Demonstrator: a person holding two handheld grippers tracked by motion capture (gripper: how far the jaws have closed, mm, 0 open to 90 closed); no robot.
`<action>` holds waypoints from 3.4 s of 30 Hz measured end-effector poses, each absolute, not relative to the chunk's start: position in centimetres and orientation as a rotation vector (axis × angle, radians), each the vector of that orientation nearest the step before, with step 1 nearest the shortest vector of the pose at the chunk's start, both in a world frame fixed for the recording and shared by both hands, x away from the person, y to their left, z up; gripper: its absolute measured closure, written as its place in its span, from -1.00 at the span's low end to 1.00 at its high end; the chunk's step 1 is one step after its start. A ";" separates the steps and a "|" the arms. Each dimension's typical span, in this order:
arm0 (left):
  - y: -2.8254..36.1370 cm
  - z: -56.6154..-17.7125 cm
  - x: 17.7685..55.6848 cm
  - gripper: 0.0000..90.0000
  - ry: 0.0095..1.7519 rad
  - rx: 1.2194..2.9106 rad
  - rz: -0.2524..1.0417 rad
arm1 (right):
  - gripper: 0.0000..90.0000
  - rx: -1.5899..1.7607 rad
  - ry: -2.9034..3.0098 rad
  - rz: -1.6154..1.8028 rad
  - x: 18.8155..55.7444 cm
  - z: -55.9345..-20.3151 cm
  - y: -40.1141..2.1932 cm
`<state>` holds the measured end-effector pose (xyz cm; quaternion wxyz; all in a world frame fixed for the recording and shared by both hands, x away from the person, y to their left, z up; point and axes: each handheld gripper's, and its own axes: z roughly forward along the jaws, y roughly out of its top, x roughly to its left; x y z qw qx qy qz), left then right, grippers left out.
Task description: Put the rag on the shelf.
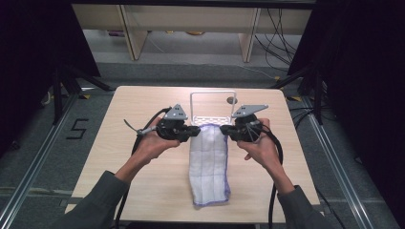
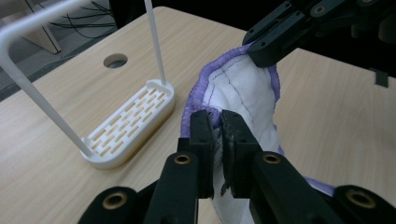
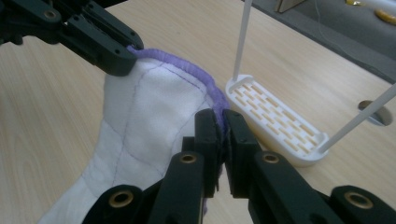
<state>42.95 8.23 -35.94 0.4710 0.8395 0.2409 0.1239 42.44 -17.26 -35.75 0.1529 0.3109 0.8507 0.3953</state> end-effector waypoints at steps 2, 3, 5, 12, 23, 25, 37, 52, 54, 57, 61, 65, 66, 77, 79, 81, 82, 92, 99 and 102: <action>8.3 -34.4 42.9 0.84 0.566 2.053 0.327 | 0.90 0.877 2.432 1.134 42.6 -34.4 -17.4; 8.3 -33.6 42.9 0.85 0.565 2.044 0.335 | 0.90 0.863 2.422 1.149 42.6 -33.5 -17.4; 8.3 -32.4 43.0 0.85 0.547 2.042 0.343 | 0.90 0.869 2.404 1.168 42.7 -31.8 -17.6; 7.9 -28.6 44.7 0.85 0.537 2.044 0.390 | 0.90 0.874 2.352 1.190 43.9 -27.7 -18.7; 6.8 -26.2 48.8 0.85 0.574 2.025 0.472 | 0.90 0.918 2.275 1.188 47.5 -24.9 -19.0; 6.8 -25.9 49.3 0.85 0.583 2.013 0.488 | 0.90 0.929 2.265 1.182 48.2 -24.5 -18.9; 7.0 -24.4 52.6 0.85 0.661 1.927 0.564 | 0.90 0.953 2.167 1.228 51.5 -22.9 -18.1; 7.2 -24.7 57.2 0.83 0.790 1.811 0.613 | 0.90 0.986 2.077 1.197 56.0 -21.7 -16.3; 7.0 -25.1 57.8 0.84 0.804 1.815 0.616 | 0.90 0.997 2.073 1.175 56.9 -22.0 -16.0; 6.8 -25.5 58.8 0.83 0.818 1.813 0.623 | 0.90 1.024 2.061 1.165 58.2 -22.7 -15.6; 6.5 -26.4 59.7 0.83 0.839 1.797 0.646 | 0.90 1.068 2.039 1.152 59.5 -23.8 -15.3; 6.0 -27.3 60.4 0.82 0.840 1.795 0.648 | 0.90 1.079 2.037 1.136 60.3 -24.7 -15.4; 5.9 -27.5 60.6 0.82 0.842 1.797 0.646 | 0.90 1.084 2.040 1.128 60.6 -25.0 -15.4; 5.3 -30.5 61.9 0.80 0.891 1.843 0.636 | 0.88 1.107 2.048 1.098 61.9 -28.4 -15.6; 5.3 -30.9 62.2 0.81 0.884 1.847 0.632 | 0.88 1.111 2.072 1.076 62.2 -28.8 -15.9; 5.4 -31.1 62.2 0.80 0.895 1.859 0.640 | 0.88 1.144 2.068 1.079 62.3 -29.1 -15.9; 5.4 -31.3 62.3 0.80 0.897 1.852 0.634 | 0.88 1.140 2.072 1.081 62.4 -29.2 -16.0; 5.2 -33.6 62.9 0.70 0.938 1.940 0.599 | 0.74 1.198 2.156 0.999 63.5 -31.5 -15.2; 6.2 -33.3 62.6 0.55 0.956 1.930 0.590 | 0.38 1.273 2.139 0.982 63.4 -32.3 -15.6; 6.7 -33.1 62.0 0.53 0.943 1.932 0.591 | 0.33 1.274 2.142 0.993 63.1 -31.8 -16.1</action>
